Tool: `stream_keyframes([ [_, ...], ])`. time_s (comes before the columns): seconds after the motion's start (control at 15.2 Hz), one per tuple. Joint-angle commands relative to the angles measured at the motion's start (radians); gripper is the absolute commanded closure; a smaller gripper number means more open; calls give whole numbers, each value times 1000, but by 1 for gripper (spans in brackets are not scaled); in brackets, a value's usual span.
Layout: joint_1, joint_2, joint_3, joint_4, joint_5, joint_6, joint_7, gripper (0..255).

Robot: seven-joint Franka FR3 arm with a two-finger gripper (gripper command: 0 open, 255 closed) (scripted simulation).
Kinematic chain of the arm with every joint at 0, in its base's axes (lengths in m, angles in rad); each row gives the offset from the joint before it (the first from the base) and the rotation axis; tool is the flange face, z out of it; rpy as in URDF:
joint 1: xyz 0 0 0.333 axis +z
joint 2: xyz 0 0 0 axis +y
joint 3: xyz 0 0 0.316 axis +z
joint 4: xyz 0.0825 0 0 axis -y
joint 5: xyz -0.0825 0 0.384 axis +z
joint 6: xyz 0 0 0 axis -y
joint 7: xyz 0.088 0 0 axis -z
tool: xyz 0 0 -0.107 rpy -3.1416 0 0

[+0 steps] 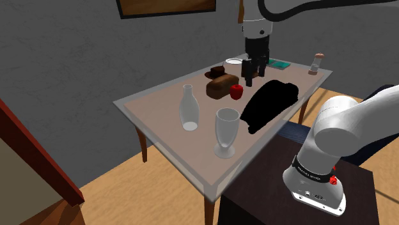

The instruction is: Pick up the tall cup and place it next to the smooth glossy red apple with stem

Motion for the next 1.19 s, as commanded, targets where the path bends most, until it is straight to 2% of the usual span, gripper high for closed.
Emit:
stream_keyframes([
  [0.0,0,0,0,0,0,0,0,0],
  [0.33,26,1,30,-145,73,199,62,0],
  [0.66,60,50,67,-254,146,415,115,0],
  [1.12,63,84,73,-329,152,524,114,0],
])
